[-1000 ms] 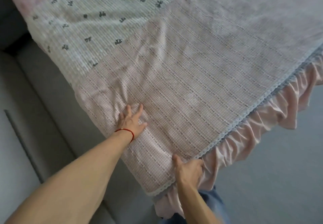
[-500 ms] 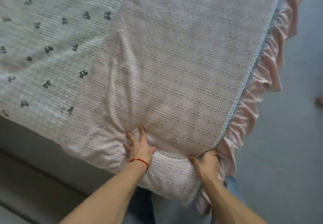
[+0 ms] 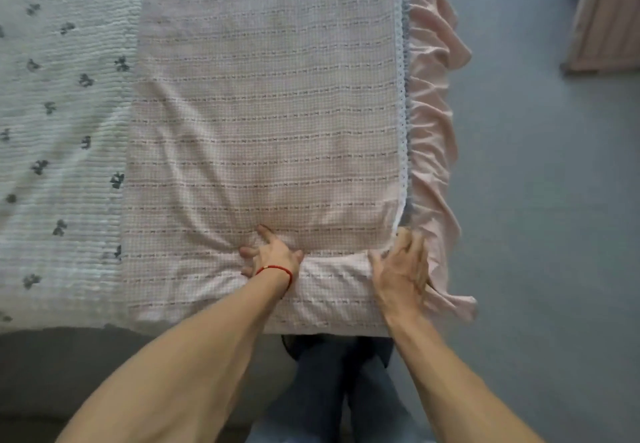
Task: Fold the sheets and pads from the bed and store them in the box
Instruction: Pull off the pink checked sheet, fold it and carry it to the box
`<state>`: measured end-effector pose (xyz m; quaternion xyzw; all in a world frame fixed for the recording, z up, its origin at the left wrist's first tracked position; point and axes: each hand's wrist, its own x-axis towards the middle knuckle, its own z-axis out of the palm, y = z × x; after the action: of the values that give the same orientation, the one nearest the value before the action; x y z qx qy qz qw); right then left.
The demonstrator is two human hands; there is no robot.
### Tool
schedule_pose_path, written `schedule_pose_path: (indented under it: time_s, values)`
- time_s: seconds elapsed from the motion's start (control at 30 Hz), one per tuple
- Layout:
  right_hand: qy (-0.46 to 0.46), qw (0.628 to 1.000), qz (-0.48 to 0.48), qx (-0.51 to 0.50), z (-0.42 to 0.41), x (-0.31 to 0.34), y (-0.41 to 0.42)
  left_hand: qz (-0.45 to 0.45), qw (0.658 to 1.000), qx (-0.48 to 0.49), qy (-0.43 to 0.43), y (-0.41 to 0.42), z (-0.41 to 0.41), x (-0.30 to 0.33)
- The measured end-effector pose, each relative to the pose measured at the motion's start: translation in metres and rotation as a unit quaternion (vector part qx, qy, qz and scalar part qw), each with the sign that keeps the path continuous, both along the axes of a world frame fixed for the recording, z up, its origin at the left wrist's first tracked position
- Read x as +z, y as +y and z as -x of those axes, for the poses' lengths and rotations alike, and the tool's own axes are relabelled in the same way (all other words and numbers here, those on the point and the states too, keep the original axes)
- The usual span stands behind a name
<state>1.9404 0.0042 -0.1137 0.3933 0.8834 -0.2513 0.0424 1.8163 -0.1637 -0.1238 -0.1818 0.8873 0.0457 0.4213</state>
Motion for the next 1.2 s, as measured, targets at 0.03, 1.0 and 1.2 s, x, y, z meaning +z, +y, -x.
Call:
schedule_pose_path:
  time_s: [0.03,1.0,1.2]
  values:
    - [0.011,0.998,-0.061,0.031,-0.014,0.004,-0.019,0.000,1.000,-0.008,0.001,-0.003,0.000,0.000]
    - [0.088,0.907,0.360,-0.201,-0.098,0.022,-0.029,-0.220,0.947,-0.108,0.209,-0.174,-0.011,0.060]
    - [0.027,0.960,0.222,-0.172,-0.114,0.037,-0.049,-0.122,0.965,-0.042,0.228,-0.294,-0.008,0.041]
